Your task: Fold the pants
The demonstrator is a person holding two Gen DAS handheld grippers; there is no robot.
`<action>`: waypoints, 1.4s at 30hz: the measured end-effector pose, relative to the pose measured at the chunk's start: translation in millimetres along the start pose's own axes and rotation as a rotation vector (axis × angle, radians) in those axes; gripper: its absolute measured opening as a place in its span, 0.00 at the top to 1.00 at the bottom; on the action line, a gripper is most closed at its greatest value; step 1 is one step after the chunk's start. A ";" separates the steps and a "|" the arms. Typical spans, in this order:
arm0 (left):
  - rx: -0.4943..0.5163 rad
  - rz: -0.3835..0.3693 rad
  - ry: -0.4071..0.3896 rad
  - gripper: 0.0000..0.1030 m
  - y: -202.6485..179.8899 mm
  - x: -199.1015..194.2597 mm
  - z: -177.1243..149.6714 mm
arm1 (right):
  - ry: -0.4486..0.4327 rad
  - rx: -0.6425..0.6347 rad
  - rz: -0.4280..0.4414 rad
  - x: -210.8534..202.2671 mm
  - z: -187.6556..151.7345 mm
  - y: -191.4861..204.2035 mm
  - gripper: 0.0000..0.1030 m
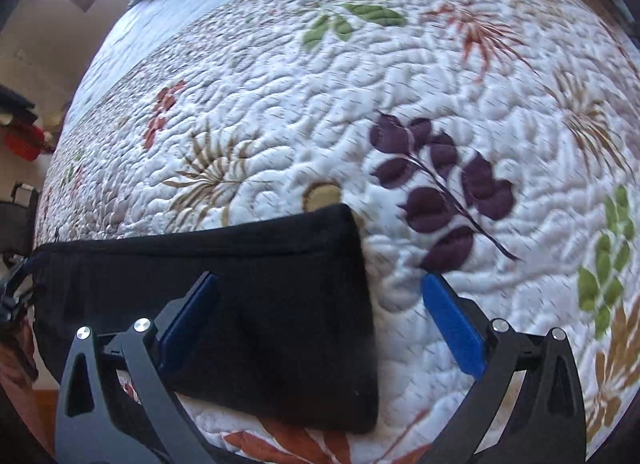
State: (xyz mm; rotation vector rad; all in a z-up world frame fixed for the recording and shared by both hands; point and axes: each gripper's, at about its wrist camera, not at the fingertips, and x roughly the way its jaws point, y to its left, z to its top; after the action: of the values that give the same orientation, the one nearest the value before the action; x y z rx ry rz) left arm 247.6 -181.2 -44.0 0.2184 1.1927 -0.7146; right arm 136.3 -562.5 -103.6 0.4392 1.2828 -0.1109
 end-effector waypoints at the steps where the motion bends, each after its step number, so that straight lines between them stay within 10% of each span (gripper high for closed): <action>1: 0.007 -0.008 0.007 0.04 1.0 5.6 4.2 | -0.008 -0.027 0.013 -0.5 -1.4 3.4 0.11; 2: 0.011 -0.011 0.012 0.04 1.6 8.7 7.4 | -0.007 -0.048 0.015 0.9 -2.0 6.2 0.40; 6: 0.059 -0.040 0.028 0.04 0.8 25.6 21.3 | -0.022 -0.130 0.022 -10.9 -3.0 8.9 0.95; 20: 0.344 -0.280 0.125 0.04 -36.1 73.0 52.9 | -0.305 -0.328 0.242 -119.3 -18.6 25.8 0.96; 25: 0.350 -0.510 0.202 0.04 -39.2 73.4 54.7 | -0.371 -0.363 0.278 -143.1 -24.4 30.3 0.96; 27: 0.354 -0.538 0.224 0.08 -41.0 73.1 51.0 | -0.383 -0.361 0.278 -145.8 -23.9 29.2 0.96; 28: 0.361 -0.533 0.234 0.30 -41.5 73.2 48.2 | -0.384 -0.355 0.275 -144.9 -22.7 27.7 0.96; 29: 0.366 -0.524 0.245 0.69 -41.1 74.4 46.2 | -0.385 -0.350 0.268 -143.7 -23.3 28.0 0.96; 30: 0.363 -0.498 0.248 0.84 -39.4 74.3 44.0 | -0.384 -0.345 0.261 -141.1 -23.3 27.6 0.96; 34: 0.353 -0.368 0.114 0.92 -40.4 41.3 35.4 | -0.388 -0.315 0.214 -128.2 -26.7 27.2 0.96; 42: 0.591 0.246 -0.231 0.92 -148.8 -51.5 -67.2 | -0.459 -0.293 0.092 -120.0 -77.8 22.8 0.96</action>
State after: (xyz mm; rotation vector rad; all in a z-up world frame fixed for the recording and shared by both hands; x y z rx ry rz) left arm 95.5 -240.3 7.9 0.7411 0.6956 -0.8352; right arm 38.5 -531.7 -1.4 0.2027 0.8084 0.0532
